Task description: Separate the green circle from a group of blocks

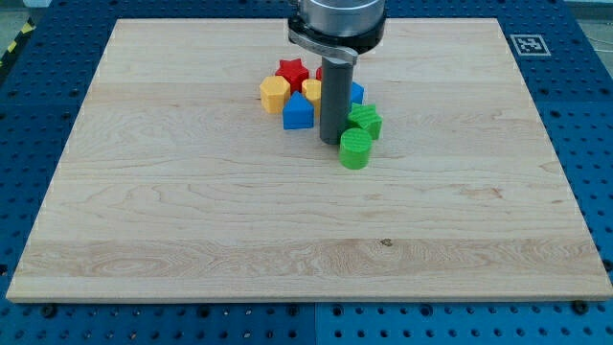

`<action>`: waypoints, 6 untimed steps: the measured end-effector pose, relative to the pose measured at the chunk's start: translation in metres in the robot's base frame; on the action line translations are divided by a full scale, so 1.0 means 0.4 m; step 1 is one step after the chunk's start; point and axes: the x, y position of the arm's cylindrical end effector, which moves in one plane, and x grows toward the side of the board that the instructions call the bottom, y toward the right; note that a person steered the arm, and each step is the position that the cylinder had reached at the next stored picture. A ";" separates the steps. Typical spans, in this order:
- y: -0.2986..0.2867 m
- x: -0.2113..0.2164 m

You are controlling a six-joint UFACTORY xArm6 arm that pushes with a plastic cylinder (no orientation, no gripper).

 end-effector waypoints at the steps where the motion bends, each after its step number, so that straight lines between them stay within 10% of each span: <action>1: 0.019 0.000; 6: 0.028 0.067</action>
